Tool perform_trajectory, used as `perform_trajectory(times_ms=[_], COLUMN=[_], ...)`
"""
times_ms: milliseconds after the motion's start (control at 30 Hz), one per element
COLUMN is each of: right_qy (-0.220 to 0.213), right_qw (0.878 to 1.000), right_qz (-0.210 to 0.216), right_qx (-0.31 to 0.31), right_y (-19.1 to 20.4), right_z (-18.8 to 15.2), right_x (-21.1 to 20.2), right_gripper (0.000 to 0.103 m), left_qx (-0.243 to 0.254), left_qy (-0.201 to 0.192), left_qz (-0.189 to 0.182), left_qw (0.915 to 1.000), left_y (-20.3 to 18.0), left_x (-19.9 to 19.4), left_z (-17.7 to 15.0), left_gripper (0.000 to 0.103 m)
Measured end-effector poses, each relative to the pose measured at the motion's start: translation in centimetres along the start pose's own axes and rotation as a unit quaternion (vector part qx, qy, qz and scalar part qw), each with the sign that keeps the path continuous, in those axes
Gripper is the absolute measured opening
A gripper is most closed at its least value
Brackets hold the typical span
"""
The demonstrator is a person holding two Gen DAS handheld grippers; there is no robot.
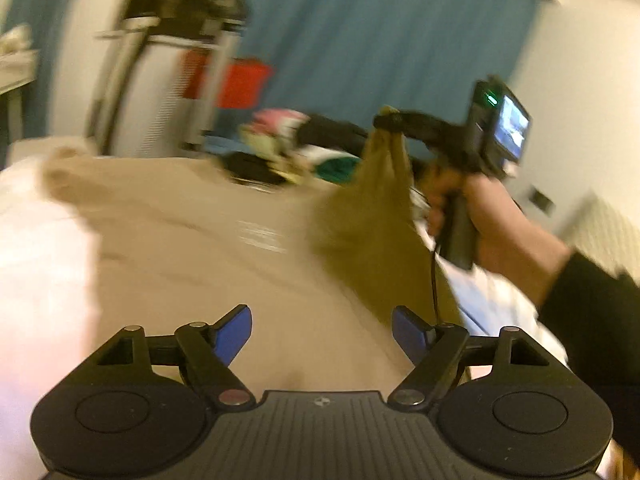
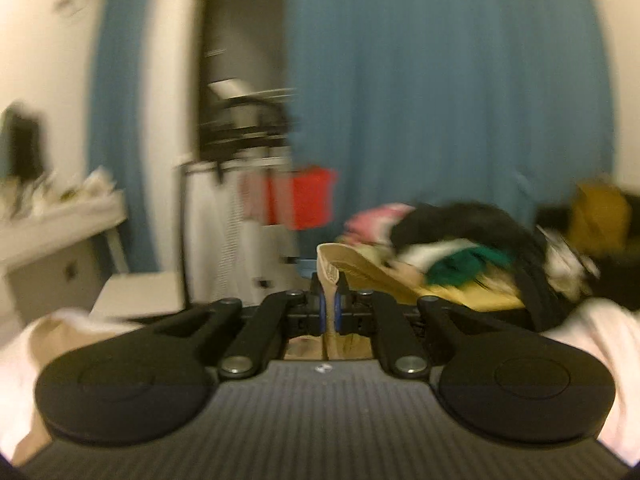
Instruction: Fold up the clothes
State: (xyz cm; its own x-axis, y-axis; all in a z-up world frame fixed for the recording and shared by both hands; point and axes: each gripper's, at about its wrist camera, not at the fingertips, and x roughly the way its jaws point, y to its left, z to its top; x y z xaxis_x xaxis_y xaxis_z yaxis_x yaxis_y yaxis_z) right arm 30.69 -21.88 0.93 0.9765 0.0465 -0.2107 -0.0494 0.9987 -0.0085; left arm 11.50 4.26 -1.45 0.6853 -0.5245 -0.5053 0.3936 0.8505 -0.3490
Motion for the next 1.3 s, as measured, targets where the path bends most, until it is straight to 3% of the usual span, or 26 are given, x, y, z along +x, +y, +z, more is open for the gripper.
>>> perform_trajectory(times_ms=[100, 200, 300, 367, 433, 467, 500, 533, 667, 767, 833, 1067, 1167, 1300], right_qy=[0.039, 0.095, 0.135, 0.145, 0.150, 0.153, 0.149, 0.135, 0.103, 0.088, 0.087, 0.084, 0.101, 0.120], right_qw=[0.998, 0.991, 0.984, 0.984, 0.985, 0.985, 0.986, 0.988, 0.992, 0.991, 0.988, 0.979, 0.967, 0.948], right_qz=[0.039, 0.050, 0.042, 0.037, 0.036, 0.035, 0.040, 0.049, 0.071, 0.058, 0.043, 0.018, -0.003, -0.021], right_qx=[-0.038, -0.083, -0.111, -0.094, -0.078, -0.070, -0.063, -0.053, 0.005, 0.082, 0.120, 0.186, 0.234, 0.293], right_y=[7.2, 12.4, 14.3, 13.7, 12.8, 12.3, 11.9, 11.4, 9.4, 7.0, 5.7, 1.7, -0.3, -2.7], right_z=[-2.2, -6.0, -9.0, -9.5, -8.8, -8.4, -7.7, -6.8, -4.1, -2.5, -2.1, -6.9, -9.8, -11.6], right_x=[3.2, 6.9, 9.3, 9.9, 9.5, 9.3, 8.5, 7.1, 0.4, -6.5, -11.9, -26.0, -28.8, -29.0], right_gripper=[0.008, 0.008, 0.008, 0.008, 0.024, 0.054, 0.083, 0.089, 0.090, 0.090, 0.090, 0.090, 0.090, 0.090], left_qx=[-0.045, -0.074, -0.080, -0.081, -0.083, -0.085, -0.085, -0.086, -0.065, -0.062, -0.068, -0.058, -0.047, -0.043], left_qy=[-0.002, 0.004, 0.012, 0.018, 0.029, 0.034, 0.039, 0.044, 0.047, 0.036, 0.044, 0.101, 0.133, 0.192], left_qz=[0.036, 0.047, 0.045, 0.046, 0.042, 0.039, 0.035, 0.030, 0.022, 0.022, -0.004, -0.104, -0.135, -0.139], left_qw=[0.9983, 0.9961, 0.9957, 0.9955, 0.9952, 0.9950, 0.9950, 0.9949, 0.9965, 0.9972, 0.9967, 0.9877, 0.9807, 0.9707], left_y=[3.8, 6.8, 8.3, 8.6, 8.8, 9.0, 8.8, 8.5, 6.8, 5.3, 4.3, -2.2, -4.9, -7.4], left_x=[-0.3, -0.1, 1.0, 1.9, 2.7, 3.1, 3.5, 3.9, 4.1, 3.7, 3.8, 3.6, 4.4, 7.3], left_z=[0.6, 1.0, 1.7, 1.5, 1.2, 1.0, 0.7, 0.3, -0.5, -1.2, -1.8, -5.7, -8.1, -11.6], left_gripper=[0.079, 0.079, 0.079, 0.079, 0.079, 0.079, 0.079, 0.079, 0.079, 0.079, 0.078, 0.070, 0.060, 0.050])
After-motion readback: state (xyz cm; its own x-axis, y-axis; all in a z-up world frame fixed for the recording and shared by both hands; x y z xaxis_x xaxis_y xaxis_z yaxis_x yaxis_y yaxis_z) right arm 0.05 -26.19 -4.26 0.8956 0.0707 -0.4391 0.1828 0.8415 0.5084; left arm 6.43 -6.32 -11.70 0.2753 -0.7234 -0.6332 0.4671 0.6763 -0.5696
